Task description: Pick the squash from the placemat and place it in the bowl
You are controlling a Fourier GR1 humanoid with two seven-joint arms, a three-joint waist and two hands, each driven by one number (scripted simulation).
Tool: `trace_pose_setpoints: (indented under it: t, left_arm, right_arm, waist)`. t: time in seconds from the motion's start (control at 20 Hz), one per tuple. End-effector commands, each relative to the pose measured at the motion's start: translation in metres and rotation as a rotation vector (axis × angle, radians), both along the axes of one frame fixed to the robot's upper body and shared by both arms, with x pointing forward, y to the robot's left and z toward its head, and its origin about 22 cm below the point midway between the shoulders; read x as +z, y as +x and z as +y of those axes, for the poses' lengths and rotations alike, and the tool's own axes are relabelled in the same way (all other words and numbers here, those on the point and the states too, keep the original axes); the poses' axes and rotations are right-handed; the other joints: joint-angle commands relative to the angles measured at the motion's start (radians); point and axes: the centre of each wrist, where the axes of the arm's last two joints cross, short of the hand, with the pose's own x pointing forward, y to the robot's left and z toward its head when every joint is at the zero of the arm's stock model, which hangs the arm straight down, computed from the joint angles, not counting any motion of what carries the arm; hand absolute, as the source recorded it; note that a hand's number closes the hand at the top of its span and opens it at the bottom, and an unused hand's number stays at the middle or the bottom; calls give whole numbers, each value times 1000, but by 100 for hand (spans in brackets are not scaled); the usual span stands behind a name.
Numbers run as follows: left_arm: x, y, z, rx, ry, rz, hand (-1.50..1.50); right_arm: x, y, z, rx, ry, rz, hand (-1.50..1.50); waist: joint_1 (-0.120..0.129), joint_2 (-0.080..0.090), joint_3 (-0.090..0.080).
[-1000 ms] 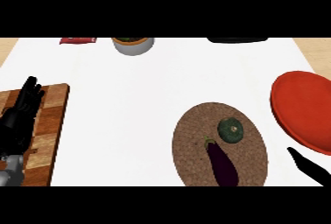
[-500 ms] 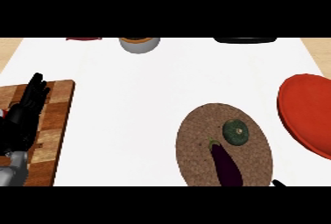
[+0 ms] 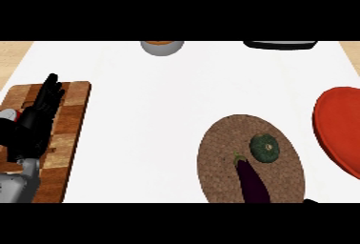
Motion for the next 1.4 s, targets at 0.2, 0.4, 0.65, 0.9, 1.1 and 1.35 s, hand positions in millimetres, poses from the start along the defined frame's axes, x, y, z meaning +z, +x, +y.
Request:
trace_pose_setpoints:
  t: [0.2, 0.4, 0.65, 0.9, 1.1, 1.35]
  left_arm:
    - [12, 10, 1, -17, -1, -5, 0]
    - [5, 9, -6, -2, -2, 22, 0]
    - [9, -2, -9, -16, -16, 21, 0]
    - [11, 5, 7, -6, -20, 16, 0]
    - [3, 7, -8, -4, -3, 16, 0]
    - [1, -4, 20, 19, -2, 27, 0]
  right_arm:
    - [22, 38, 16, 21, 78, 333, -150]
    - [21, 66, 17, 74, 135, 419, -150]
    - [5, 89, 15, 82, 196, 582, -150]
    - [-6, 110, 32, 104, 186, 690, -150]
    - [-12, 127, 26, 78, 120, 666, -150]
    - [-20, 132, 39, 59, -6, 639, -150]
  waist:
    - [21, 4, 3]
    - [4, -3, 5]
    - [14, -6, 5]
    - [5, -5, 4]
    - [-13, -7, 6]
    - [-10, -9, 6]
